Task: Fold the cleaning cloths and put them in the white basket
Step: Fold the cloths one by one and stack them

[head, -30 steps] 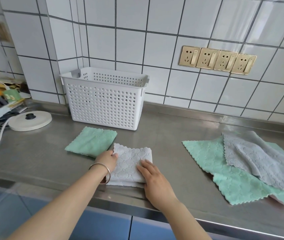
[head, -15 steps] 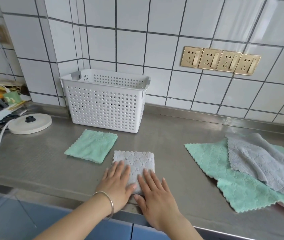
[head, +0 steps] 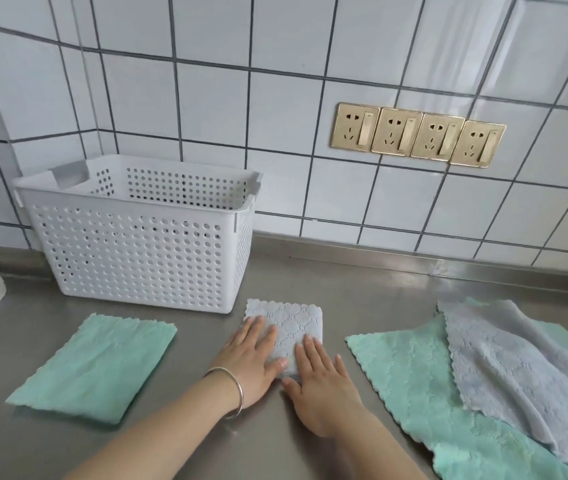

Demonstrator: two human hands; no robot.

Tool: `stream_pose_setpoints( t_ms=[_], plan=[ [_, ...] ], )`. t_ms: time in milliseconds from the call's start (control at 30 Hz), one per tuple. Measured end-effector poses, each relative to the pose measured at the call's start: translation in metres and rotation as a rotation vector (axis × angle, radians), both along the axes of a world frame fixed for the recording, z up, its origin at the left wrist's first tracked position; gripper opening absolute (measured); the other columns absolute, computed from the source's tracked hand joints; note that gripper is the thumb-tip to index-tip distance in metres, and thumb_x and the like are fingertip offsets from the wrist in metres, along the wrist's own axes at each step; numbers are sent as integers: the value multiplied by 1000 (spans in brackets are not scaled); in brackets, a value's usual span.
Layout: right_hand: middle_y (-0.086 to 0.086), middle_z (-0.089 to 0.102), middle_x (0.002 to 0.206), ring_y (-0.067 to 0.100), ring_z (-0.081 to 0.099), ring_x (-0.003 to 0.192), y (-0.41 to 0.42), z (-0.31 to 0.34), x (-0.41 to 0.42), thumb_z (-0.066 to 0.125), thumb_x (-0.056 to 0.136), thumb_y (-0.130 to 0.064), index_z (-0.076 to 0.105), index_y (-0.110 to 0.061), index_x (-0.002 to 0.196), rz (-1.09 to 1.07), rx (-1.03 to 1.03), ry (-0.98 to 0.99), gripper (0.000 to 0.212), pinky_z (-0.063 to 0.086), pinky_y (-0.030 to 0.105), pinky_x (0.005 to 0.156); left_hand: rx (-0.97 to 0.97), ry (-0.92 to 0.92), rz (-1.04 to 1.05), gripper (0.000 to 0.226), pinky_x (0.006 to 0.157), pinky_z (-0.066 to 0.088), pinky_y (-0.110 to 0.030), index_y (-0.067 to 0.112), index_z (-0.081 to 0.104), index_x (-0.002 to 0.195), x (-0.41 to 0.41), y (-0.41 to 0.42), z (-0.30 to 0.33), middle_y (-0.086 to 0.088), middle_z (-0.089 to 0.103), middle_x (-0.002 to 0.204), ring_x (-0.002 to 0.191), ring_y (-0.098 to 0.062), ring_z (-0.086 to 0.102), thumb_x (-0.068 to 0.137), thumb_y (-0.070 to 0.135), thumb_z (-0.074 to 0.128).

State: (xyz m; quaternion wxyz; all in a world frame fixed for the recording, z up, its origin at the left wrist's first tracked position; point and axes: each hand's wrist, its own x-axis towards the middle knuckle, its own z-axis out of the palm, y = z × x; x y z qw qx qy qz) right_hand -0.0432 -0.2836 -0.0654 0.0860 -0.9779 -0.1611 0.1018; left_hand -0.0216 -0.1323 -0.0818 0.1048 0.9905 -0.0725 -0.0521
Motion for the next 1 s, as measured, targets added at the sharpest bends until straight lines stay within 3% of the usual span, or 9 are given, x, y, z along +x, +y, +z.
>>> stream_pose_setpoints(
  t_ms=[67,133,500,600,667,733,800,867,1000],
  plan=[
    [-1,-18,157,12,-18,144,2,-1,29,-4,83,-67,-8,-13,149,-16,-9,27,85,-8,40,119,-3,-5,2,69,119,-6,-32,23,1,149,28,0,0,-2,-12,159,145,-17,-17,91,57,15],
    [0,-18,157,13,-18,144,3,-5,55,13,97,-47,-8,-13,149,-37,-15,20,65,-7,40,119,1,-11,1,63,120,-5,-33,22,0,149,55,-1,0,-2,-12,159,146,-16,-16,96,50,20],
    [3,-17,158,16,-18,144,8,-16,135,14,98,-42,-7,-13,149,-83,-55,-24,62,-9,43,118,38,4,-2,63,121,-3,-36,23,-1,149,138,-1,-4,-2,-10,159,146,-16,-14,96,50,18],
    [3,-6,159,16,-7,146,4,-7,129,14,99,-43,-2,-13,150,-98,-23,-79,62,-6,43,119,95,41,37,62,120,-4,-45,27,-1,149,129,-4,7,-1,-11,159,146,-16,-13,95,53,15],
    [5,12,158,20,10,145,-13,6,111,22,99,-40,8,-12,150,-196,88,-191,60,7,42,119,120,-22,31,62,119,-2,-47,28,4,149,117,-19,19,2,-5,160,147,-17,-8,94,53,19],
    [7,43,141,26,39,132,-40,17,87,37,95,-35,34,-11,140,-265,208,-385,51,32,40,108,123,-139,-17,60,119,7,-45,27,14,148,97,-44,33,5,9,158,146,-17,6,94,50,28],
    [0,65,104,23,63,97,-76,26,51,52,78,-32,61,-17,110,-284,225,-644,37,52,35,77,73,-236,-116,56,116,18,-40,28,24,145,72,-76,47,8,26,153,142,-16,21,93,45,37],
    [-7,66,85,18,66,75,-122,23,11,61,65,-30,66,-22,90,-331,221,-742,28,53,27,57,-46,-279,-228,51,110,27,-33,28,34,140,47,-113,56,8,38,146,135,-16,34,92,43,41],
    [-1,65,94,25,65,85,-197,10,-44,64,73,-16,68,-17,96,-477,231,-568,23,50,29,61,-200,-234,-445,48,103,36,-27,28,50,129,10,-181,58,8,52,135,125,-17,47,85,45,39]
  ],
)
